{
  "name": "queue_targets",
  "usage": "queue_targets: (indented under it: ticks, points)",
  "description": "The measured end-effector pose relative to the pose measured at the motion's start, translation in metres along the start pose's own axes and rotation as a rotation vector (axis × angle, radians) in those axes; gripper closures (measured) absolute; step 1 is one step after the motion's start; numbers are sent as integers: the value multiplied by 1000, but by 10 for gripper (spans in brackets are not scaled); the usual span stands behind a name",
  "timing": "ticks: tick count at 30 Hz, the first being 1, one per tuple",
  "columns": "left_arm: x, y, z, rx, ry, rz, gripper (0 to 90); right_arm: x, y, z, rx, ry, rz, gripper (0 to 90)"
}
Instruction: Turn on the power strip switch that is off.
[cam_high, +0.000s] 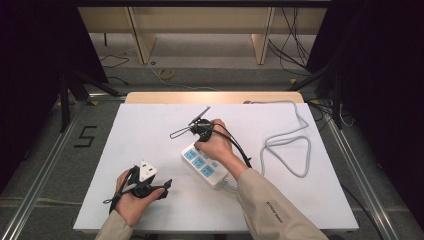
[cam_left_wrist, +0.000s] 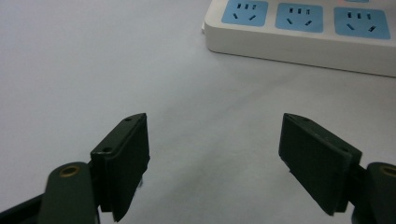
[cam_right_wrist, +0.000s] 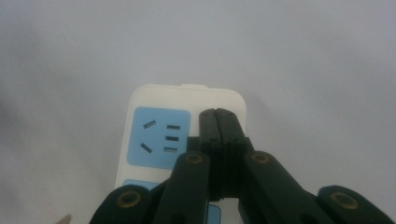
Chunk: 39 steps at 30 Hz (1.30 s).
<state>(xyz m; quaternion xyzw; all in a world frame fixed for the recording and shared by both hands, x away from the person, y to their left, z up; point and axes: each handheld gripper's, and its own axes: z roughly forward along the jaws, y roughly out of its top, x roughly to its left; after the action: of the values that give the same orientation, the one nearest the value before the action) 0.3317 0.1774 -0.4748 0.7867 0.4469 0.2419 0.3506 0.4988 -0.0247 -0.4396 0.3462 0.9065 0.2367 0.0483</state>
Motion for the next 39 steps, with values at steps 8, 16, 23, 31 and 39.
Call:
queue_targets:
  ticks: [8,16,23,31,39]
  points:
    - [0,0,0,2,1,1,242,0,0,1,7,-3,5,900]
    - [-1,0,0,9,-3,5,242,0,0,2,6,-7,15,900]
    - [-1,1,0,8,-4,7,242,2,0,3,4,-5,22,900]
    - [-1,0,1,8,-4,4,242,3,-2,3,-9,-9,16,900]
    - [-1,0,0,11,-2,7,242,4,-8,-5,-41,7,7,872]
